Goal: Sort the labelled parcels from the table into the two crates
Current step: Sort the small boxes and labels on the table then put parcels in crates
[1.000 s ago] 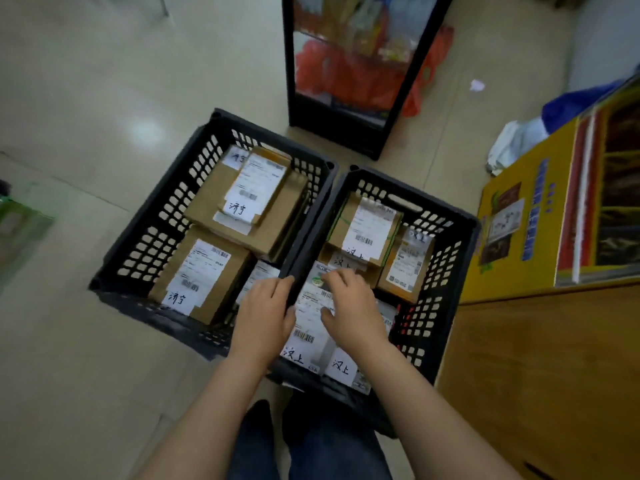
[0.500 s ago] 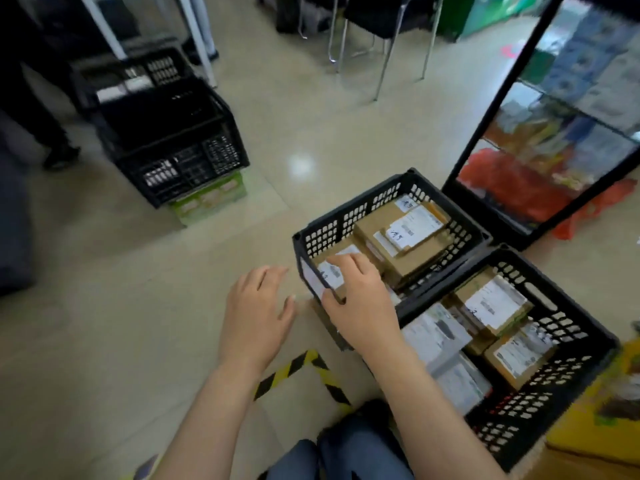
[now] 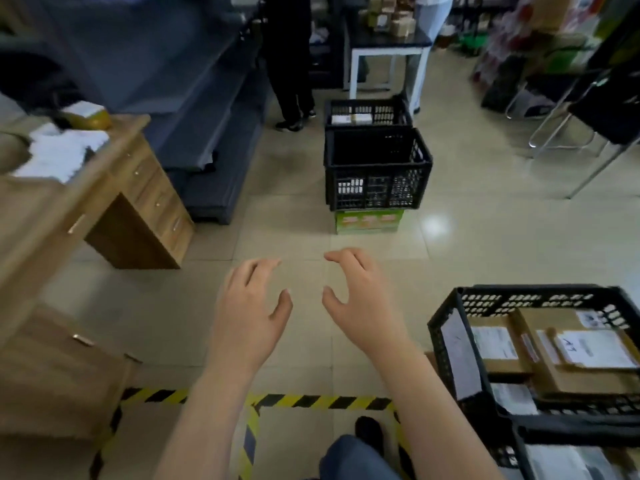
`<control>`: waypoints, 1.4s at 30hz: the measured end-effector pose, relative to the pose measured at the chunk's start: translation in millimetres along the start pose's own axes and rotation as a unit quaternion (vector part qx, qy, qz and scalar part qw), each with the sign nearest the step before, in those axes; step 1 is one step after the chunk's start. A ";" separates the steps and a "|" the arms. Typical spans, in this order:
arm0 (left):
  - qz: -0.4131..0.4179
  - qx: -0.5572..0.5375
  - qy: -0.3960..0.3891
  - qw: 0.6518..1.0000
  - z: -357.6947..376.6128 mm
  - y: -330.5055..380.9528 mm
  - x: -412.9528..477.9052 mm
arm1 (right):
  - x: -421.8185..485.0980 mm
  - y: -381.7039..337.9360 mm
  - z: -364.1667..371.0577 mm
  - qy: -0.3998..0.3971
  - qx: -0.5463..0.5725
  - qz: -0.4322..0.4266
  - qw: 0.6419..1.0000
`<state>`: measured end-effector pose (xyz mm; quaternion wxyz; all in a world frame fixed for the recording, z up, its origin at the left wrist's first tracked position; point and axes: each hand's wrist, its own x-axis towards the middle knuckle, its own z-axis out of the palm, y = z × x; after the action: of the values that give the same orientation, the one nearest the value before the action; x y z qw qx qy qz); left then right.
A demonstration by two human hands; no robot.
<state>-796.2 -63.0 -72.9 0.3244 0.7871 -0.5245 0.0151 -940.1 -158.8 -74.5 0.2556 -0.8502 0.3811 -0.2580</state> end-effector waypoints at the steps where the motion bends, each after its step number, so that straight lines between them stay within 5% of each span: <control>1: -0.007 0.001 0.012 1.000 -9.6 -5.9 4.3 | 10.6 -10.0 3.8 -0.009 0.000 -0.016 1.000; 21: -0.119 0.082 0.198 0.969 -74.3 -95.1 188.8 | 293.9 -111.5 49.5 -0.115 0.021 -0.281 0.953; 33: -0.184 0.099 0.218 0.953 -109.9 -227.3 262.4 | 406.7 -179.9 169.5 -0.156 0.036 -0.313 0.936; 42: -0.183 0.121 0.149 0.964 -170.9 -364.3 353.2 | 508.4 -263.5 274.9 -0.163 0.037 -0.278 0.946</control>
<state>-279.0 -174.0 10.2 0.2984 0.8919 -0.3115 0.1356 -337.0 -337.5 13.5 0.2637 -0.9428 0.0730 -0.1903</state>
